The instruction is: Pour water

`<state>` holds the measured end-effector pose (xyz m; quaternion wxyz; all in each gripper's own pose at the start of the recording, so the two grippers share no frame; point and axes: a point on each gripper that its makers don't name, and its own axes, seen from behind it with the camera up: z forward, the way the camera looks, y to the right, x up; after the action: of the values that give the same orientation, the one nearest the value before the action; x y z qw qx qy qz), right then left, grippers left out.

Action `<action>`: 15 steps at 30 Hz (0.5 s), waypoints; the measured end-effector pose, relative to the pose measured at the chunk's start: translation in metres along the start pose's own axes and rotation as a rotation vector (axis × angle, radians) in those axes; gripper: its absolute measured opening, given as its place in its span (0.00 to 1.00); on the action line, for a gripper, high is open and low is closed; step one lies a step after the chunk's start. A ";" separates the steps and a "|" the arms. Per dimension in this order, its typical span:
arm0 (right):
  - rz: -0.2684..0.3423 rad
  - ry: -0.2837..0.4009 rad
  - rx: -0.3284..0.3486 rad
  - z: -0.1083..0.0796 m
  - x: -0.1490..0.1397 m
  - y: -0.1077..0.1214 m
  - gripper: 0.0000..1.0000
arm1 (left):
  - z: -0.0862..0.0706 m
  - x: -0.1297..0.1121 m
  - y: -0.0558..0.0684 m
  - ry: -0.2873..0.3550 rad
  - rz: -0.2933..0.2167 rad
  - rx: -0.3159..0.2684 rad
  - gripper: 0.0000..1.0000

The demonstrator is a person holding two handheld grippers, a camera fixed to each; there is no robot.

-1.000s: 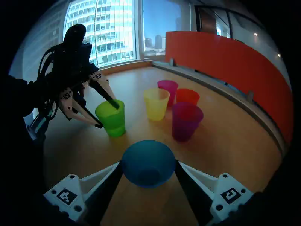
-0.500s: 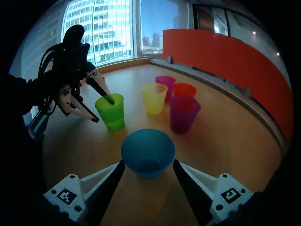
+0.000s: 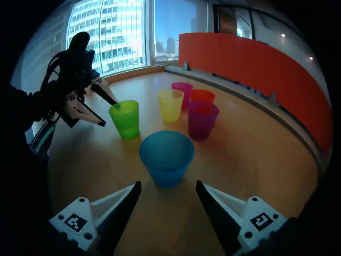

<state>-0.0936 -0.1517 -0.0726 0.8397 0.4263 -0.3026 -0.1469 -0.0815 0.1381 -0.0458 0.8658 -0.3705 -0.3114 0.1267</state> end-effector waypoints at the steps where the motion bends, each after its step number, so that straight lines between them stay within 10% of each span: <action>1: 0.002 0.002 -0.004 -0.002 -0.001 0.000 1.00 | -0.002 0.000 -0.001 0.004 -0.002 0.006 0.91; 15: 0.029 0.060 -0.103 -0.034 0.001 0.015 1.00 | -0.039 0.006 -0.015 0.095 -0.051 0.099 0.91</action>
<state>-0.0712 -0.1221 -0.0757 0.8714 0.3821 -0.2753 -0.1371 -0.0528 0.1084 -0.0530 0.8999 -0.3247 -0.2726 0.1022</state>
